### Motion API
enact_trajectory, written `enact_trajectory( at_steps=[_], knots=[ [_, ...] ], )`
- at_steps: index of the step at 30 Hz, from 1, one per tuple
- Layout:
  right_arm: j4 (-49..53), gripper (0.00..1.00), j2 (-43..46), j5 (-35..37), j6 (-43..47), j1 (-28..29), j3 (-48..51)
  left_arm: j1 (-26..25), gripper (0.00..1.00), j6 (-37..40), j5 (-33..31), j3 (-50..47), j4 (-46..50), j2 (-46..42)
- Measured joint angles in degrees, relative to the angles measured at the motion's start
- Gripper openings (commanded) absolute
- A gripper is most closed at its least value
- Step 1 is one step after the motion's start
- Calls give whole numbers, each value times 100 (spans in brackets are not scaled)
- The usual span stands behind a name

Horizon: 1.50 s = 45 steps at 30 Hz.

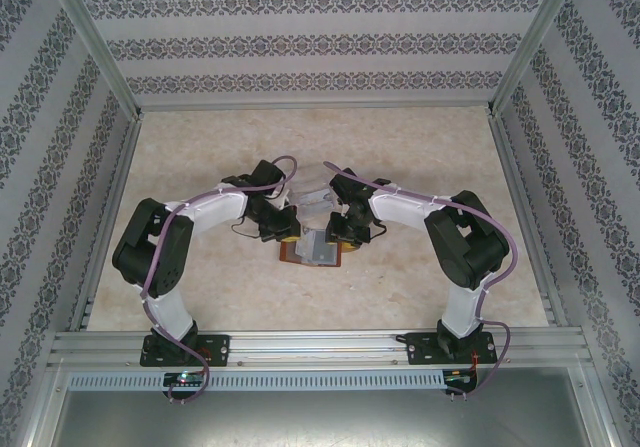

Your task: Take the credit cards out of the card holder

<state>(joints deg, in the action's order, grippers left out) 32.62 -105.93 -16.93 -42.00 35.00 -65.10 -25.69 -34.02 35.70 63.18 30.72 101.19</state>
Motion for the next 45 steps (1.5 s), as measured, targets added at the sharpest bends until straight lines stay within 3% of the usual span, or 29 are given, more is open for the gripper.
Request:
enact_trajectory(
  at_steps=[11,20,33,45],
  knots=[
    [39,37,0,2,2,0,-15,0,0,579,-195,387,728,-11],
    [39,37,15,-48,4,-26,-15,0,0,1604,-319,1045,1443,-33],
    [57,37,295,-114,87,-260,-15,-2,0,4575,-697,1314,2328,-520],
    [192,37,481,-129,219,-481,-31,-125,0,7405,-1283,2745,3744,39]
  ],
)
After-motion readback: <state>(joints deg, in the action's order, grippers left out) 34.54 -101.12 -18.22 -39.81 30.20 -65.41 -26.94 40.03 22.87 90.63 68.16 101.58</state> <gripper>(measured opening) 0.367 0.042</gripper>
